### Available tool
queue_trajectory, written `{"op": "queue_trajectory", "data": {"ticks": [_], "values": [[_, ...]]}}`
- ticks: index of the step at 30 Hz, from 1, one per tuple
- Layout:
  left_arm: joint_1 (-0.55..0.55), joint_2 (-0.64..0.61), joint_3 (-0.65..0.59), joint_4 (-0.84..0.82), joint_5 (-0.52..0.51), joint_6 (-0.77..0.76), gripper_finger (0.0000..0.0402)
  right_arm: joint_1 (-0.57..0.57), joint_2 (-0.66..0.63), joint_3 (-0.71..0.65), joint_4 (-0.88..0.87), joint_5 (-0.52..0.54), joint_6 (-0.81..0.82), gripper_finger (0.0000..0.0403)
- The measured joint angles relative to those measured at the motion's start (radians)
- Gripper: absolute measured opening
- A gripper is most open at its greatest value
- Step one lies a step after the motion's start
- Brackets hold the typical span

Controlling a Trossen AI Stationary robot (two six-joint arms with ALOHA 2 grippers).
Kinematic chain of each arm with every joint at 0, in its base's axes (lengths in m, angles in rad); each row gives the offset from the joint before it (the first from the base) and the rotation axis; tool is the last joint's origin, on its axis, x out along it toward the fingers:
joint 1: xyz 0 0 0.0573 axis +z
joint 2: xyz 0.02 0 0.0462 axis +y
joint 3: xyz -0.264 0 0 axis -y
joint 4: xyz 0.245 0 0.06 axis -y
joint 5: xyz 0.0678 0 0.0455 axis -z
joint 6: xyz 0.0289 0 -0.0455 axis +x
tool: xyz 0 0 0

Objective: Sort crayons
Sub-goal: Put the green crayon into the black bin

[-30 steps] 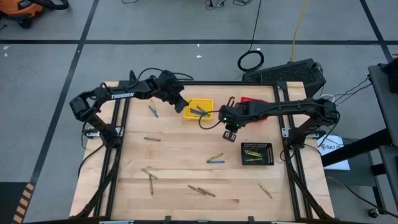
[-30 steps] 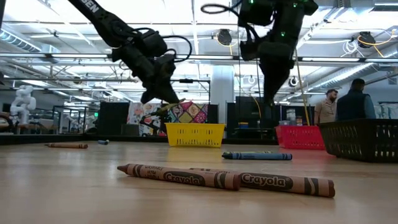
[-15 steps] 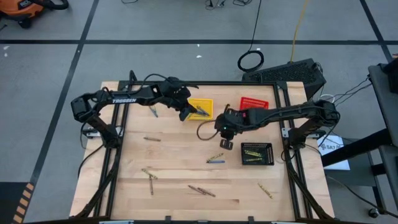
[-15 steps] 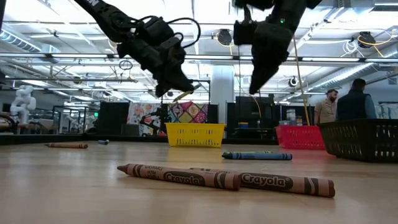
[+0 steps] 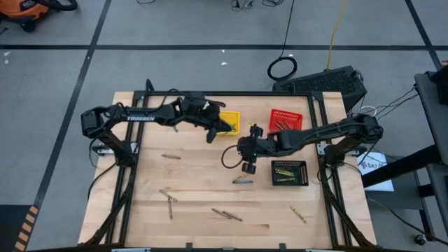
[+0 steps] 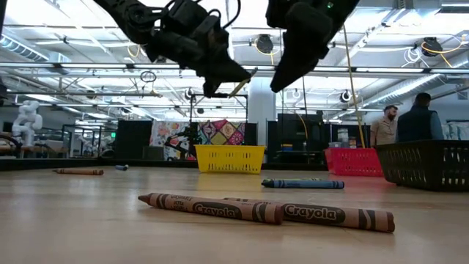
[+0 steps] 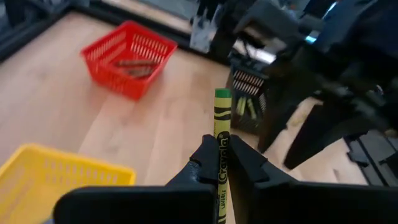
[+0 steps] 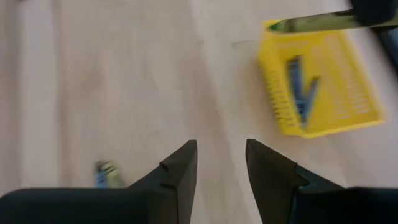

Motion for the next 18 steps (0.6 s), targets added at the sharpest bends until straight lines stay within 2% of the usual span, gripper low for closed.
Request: {"op": "queue_trajectory", "data": {"ticks": [4, 11, 14, 18], "values": [[-0.027, 0.000, 0.000, 0.079, 0.000, 0.000, 0.0008, 0.021, 0.000, 0.000, 0.012, 0.114, 0.031, 0.0125], [-0.063, -0.001, 0.000, 0.222, 0.057, 0.000, 0.0008, 0.052, 0.000, 0.000, 0.011, 0.205, 0.052, 0.0125], [-0.080, -0.001, 0.000, 0.246, 0.075, 0.000, 0.0008, 0.071, -0.012, 0.000, 0.006, 0.243, 0.052, 0.0125], [-0.096, -0.001, 0.000, 0.256, 0.097, 0.009, 0.0008, 0.106, -0.058, 0.000, 0.000, 0.350, 0.061, 0.0125]]}}
